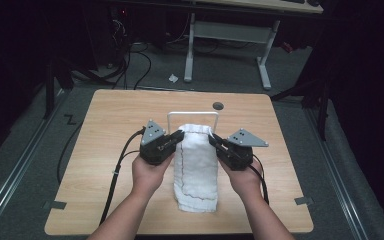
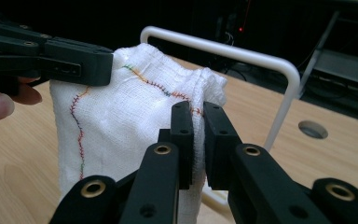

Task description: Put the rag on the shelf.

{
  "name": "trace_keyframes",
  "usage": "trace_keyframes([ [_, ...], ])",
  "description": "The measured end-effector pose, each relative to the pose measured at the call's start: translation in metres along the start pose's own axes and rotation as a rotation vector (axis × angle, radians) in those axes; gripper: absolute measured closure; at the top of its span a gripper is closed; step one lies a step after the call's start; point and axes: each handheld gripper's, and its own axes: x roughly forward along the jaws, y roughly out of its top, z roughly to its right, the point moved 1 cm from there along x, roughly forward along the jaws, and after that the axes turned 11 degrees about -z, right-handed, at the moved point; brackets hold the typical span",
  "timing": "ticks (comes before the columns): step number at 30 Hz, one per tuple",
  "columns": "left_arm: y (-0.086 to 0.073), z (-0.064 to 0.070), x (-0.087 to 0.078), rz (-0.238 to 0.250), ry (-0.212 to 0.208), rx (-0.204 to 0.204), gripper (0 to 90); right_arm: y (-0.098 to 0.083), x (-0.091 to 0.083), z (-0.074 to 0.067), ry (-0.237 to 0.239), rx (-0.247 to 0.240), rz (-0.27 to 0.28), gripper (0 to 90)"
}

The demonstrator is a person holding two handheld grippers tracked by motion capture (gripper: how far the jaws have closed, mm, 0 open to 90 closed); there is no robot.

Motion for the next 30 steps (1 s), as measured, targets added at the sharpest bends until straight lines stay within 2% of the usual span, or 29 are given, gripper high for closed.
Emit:
trace_keyframes([
  [2, 0.009, 0.0, -0.007, 0.031, 0.014, 0.004, 85.6, 0.006, -0.003, -0.001, -0.005, -0.001, 0.018, 84.0],
  [7, 0.021, 0.001, -0.017, 0.063, 0.019, 0.009, 85.7, 0.019, -0.009, -0.004, -0.013, -0.006, 0.059, 84.0],
  [13, 0.046, 0.004, -0.033, 0.122, 0.036, 0.036, 85.7, 0.044, -0.022, -0.005, -0.028, -0.025, 0.116, 84.0],
  [24, 0.08, 0.007, -0.048, 0.184, 0.058, 0.086, 85.7, 0.076, -0.038, 0.0, -0.029, -0.022, 0.187, 84.0],
  [30, 0.088, 0.008, -0.051, 0.201, 0.061, 0.096, 85.7, 0.087, -0.043, 0.001, -0.04, -0.026, 0.206, 84.0],
])
